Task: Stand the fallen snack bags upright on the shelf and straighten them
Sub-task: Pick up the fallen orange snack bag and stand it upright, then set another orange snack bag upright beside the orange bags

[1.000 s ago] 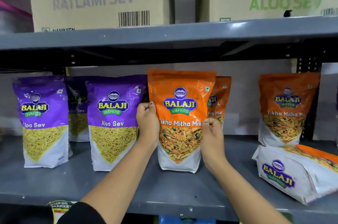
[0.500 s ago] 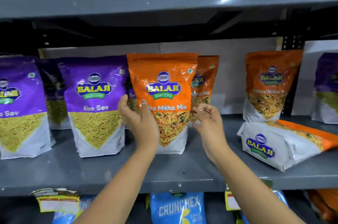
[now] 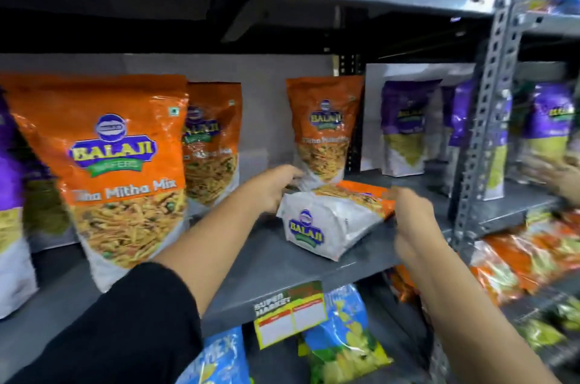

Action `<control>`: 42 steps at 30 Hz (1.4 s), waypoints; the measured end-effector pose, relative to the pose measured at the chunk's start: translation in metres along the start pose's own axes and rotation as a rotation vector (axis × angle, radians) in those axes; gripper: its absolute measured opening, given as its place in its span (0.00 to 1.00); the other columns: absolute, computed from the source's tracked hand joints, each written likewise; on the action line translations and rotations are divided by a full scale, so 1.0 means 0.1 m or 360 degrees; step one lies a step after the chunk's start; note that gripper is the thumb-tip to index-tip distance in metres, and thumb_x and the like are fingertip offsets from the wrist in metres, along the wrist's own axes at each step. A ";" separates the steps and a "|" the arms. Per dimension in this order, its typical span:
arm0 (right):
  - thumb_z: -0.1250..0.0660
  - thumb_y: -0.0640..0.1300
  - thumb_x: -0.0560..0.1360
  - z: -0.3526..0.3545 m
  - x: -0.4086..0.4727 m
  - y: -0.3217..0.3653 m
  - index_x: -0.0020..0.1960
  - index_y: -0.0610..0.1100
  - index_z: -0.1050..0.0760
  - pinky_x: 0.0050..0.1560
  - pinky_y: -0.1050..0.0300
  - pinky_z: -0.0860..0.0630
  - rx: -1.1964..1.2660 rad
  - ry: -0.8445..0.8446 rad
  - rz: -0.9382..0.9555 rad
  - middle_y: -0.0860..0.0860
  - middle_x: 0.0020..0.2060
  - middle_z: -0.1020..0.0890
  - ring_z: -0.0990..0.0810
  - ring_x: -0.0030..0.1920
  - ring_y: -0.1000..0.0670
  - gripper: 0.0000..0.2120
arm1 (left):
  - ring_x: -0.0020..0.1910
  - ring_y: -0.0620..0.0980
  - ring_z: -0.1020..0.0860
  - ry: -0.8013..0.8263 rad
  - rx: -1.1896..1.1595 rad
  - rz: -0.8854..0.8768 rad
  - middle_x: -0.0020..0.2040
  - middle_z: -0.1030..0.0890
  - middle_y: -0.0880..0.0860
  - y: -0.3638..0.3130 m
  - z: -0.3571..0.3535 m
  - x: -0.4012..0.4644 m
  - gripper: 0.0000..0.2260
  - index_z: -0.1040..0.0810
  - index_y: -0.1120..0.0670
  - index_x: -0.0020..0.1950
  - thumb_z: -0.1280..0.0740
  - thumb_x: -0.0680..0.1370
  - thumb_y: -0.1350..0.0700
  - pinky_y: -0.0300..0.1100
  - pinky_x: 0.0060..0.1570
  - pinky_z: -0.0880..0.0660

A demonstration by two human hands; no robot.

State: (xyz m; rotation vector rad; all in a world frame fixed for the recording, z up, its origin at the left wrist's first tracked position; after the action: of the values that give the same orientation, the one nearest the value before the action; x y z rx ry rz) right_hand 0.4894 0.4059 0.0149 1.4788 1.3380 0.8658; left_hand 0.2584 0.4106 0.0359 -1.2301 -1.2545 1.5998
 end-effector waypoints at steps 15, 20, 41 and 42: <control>0.36 0.47 0.80 -0.40 0.00 -0.21 0.52 0.41 0.20 0.53 0.43 0.20 0.0415 0.0298 -0.0043 0.42 0.50 0.14 0.16 0.46 0.42 0.10 | 0.46 0.58 0.16 -0.0098 -0.0063 -0.0175 0.46 0.15 0.60 0.19 0.06 0.16 0.11 0.17 0.62 0.49 0.26 0.71 0.56 0.54 0.55 0.20; 0.39 0.53 0.81 -0.69 -0.07 0.14 0.52 0.45 0.19 0.50 0.46 0.19 0.0412 0.0483 0.0238 0.46 0.48 0.13 0.15 0.46 0.45 0.15 | 0.50 0.56 0.16 -0.0632 -0.0298 -0.0751 0.48 0.14 0.56 -0.12 0.36 -0.28 0.06 0.18 0.52 0.47 0.29 0.72 0.52 0.57 0.56 0.20; 0.36 0.56 0.78 -1.16 0.40 0.48 0.43 0.51 0.15 0.59 0.33 0.22 0.0477 0.0724 0.0586 0.45 0.46 0.13 0.16 0.52 0.39 0.14 | 0.48 0.52 0.14 -0.0787 -0.1049 -0.1077 0.48 0.12 0.53 -0.41 0.35 -0.76 0.10 0.16 0.53 0.50 0.30 0.76 0.48 0.49 0.52 0.19; 0.36 0.56 0.78 -1.17 0.41 0.49 0.44 0.51 0.15 0.59 0.32 0.23 0.0493 0.0725 0.0587 0.44 0.47 0.13 0.16 0.54 0.38 0.13 | 0.47 0.51 0.14 -0.0792 -0.1023 -0.1081 0.46 0.12 0.52 -0.45 0.36 -0.77 0.08 0.16 0.53 0.48 0.30 0.76 0.50 0.48 0.50 0.19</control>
State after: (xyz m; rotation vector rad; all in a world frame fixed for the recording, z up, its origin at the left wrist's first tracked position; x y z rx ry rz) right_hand 0.4032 0.4684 0.0945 1.8823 1.6088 1.3392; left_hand 0.2438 0.3400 0.1001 -0.6011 -2.3237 1.0332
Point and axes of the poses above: each hand's wrist, its own x-axis towards the middle knuckle, its own z-axis out of the back of the hand, y = z × x, the point moved 7 cm from there along x, towards the middle knuckle
